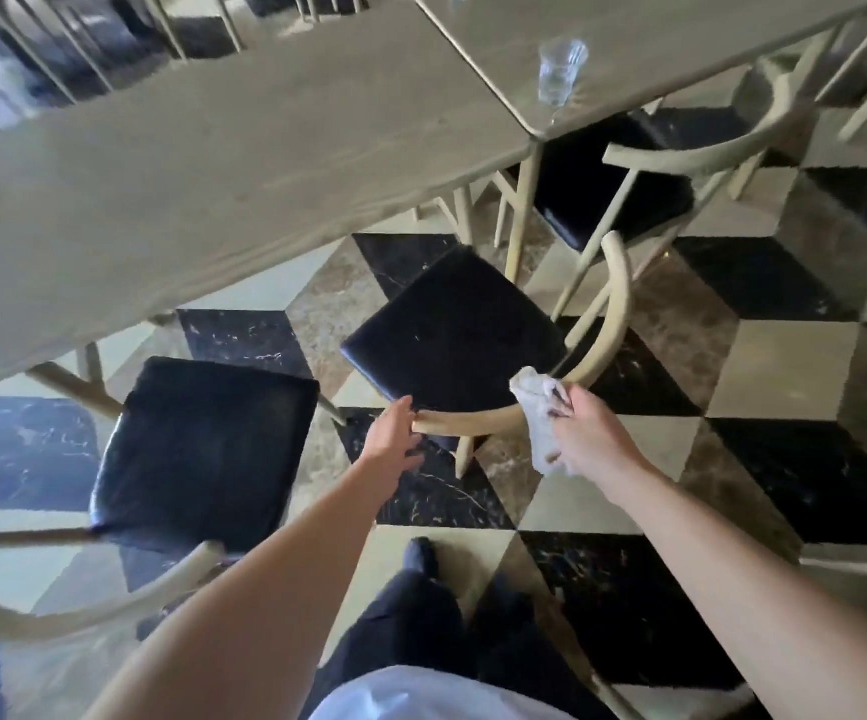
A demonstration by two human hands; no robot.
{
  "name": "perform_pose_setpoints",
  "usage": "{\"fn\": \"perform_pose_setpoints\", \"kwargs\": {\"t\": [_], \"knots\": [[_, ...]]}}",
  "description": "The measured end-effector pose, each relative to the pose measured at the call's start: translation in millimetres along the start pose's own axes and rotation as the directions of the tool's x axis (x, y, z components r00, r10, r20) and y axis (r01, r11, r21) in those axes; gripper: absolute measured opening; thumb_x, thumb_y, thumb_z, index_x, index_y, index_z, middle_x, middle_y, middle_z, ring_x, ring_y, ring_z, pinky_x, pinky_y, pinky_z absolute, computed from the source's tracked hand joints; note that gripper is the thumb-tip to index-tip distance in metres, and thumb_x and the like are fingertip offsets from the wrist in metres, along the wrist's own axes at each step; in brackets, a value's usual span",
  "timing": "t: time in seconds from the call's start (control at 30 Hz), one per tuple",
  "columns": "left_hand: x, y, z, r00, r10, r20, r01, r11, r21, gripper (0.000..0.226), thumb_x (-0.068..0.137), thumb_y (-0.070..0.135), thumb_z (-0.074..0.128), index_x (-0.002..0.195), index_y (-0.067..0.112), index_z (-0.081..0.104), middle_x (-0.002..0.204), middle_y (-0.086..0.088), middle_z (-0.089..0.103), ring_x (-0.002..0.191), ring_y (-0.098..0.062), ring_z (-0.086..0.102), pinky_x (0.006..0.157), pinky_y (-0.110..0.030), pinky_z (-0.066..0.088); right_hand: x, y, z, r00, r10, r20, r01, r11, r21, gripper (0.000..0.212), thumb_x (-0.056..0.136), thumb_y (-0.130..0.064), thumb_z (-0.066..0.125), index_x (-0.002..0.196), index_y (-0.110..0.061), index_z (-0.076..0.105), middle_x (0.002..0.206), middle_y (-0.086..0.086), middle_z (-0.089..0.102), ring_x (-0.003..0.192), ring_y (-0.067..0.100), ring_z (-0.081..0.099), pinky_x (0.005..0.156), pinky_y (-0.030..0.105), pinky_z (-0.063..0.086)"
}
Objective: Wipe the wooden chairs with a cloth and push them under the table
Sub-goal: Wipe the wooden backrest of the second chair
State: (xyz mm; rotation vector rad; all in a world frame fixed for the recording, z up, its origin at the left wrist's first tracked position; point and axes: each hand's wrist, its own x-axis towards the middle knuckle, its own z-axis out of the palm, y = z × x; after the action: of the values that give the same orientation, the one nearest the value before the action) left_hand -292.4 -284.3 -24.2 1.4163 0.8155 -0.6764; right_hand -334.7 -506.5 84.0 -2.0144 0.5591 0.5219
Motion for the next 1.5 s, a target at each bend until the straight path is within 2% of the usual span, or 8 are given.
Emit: {"fn": "perform_pose_setpoints", "kwargs": {"t": [0.17,0.5,0.6,0.77,0.97,1.13,1.37,1.5], "knots": [[8,21,-11,0.994,-0.093,0.056,0.091,0.995,0.027,0.067,0.102,0.068,0.023,0.149,0.029,0.049,0.146,-0.004,0.056,0.144,-0.034,0.039,0.115,-0.057,0.030,58,-21,38,0.949,-0.260,0.179,0.313,0.843,-0.436,0.050,0.091,-0.002,0.047,0.134,-0.028,0.051,0.127,-0.001,0.056,0.103,0.022,0.057,0.078,0.032,0.044],[34,24,-15,0.992,-0.091,-0.083,0.082,0.991,-0.103,0.062,0.101,0.068,0.028,0.126,0.024,0.064,0.115,-0.009,0.072,0.102,-0.026,0.068,0.089,-0.040,0.051,107,4,143,0.790,-0.376,0.483,0.610,0.405,-0.681,0.057,0.094,-0.026,0.056,0.146,-0.024,0.032,0.152,-0.001,0.038,0.142,0.023,0.032,0.114,0.053,0.010],[32,13,3,0.987,-0.031,-0.160,0.022,0.998,-0.063,0.043,0.103,0.057,0.038,0.112,0.029,0.068,0.111,-0.005,0.075,0.096,-0.020,0.072,0.077,-0.035,0.056,118,19,132,0.713,-0.401,0.575,0.697,0.314,-0.644,0.059,0.092,-0.028,0.060,0.144,-0.019,0.034,0.152,0.003,0.038,0.140,0.026,0.034,0.115,0.050,0.020],[22,0,36,0.950,0.126,-0.284,-0.069,0.977,0.201,0.045,0.102,0.056,0.037,0.132,0.033,0.060,0.135,0.000,0.063,0.119,-0.017,0.056,0.105,-0.039,0.043,150,21,72,0.689,-0.299,0.660,0.723,0.220,-0.655,0.048,0.088,-0.017,0.065,0.129,-0.022,0.041,0.125,0.001,0.057,0.116,0.026,0.055,0.093,0.044,0.046],[15,-8,98,0.932,0.155,-0.327,0.106,0.746,0.657,0.085,0.086,0.066,0.064,0.158,0.035,0.032,0.166,-0.012,0.012,0.151,-0.031,0.023,0.116,-0.044,0.038,217,23,-43,0.514,-0.118,0.850,0.858,0.073,-0.508,0.042,0.083,-0.006,0.054,0.086,-0.037,0.026,0.079,-0.011,0.043,0.082,0.021,0.045,0.061,0.037,0.033],[19,-25,121,0.913,0.148,-0.381,0.230,0.583,0.779,0.128,0.062,0.075,0.081,0.162,0.035,0.012,0.165,-0.016,-0.032,0.153,-0.033,-0.028,0.126,-0.051,0.011,302,-11,-151,0.362,0.055,0.931,0.892,-0.311,-0.328,0.043,0.067,0.007,0.045,0.084,-0.029,0.028,0.071,-0.008,0.038,0.065,0.013,0.034,0.049,0.027,0.018],[33,-24,136,0.860,0.163,-0.484,0.222,0.734,0.641,0.154,0.046,0.074,0.089,0.155,0.051,-0.017,0.165,-0.004,-0.035,0.155,-0.030,-0.025,0.126,-0.052,0.012,396,-62,-211,0.353,0.037,0.935,0.888,-0.328,-0.322,0.042,0.064,0.012,0.039,0.083,-0.025,0.038,0.089,0.000,0.054,0.094,0.027,0.048,0.069,0.027,0.045],[28,-20,135,0.854,0.132,-0.503,0.247,0.748,0.617,0.157,0.042,0.076,0.088,0.156,0.048,-0.016,0.168,-0.005,-0.029,0.157,-0.030,-0.017,0.127,-0.051,0.015,375,-56,-201,0.433,-0.043,0.900,0.749,-0.539,-0.386,0.040,0.062,0.006,0.048,0.087,-0.025,0.050,0.086,-0.011,0.058,0.091,0.018,0.051,0.090,0.036,0.042]]}}
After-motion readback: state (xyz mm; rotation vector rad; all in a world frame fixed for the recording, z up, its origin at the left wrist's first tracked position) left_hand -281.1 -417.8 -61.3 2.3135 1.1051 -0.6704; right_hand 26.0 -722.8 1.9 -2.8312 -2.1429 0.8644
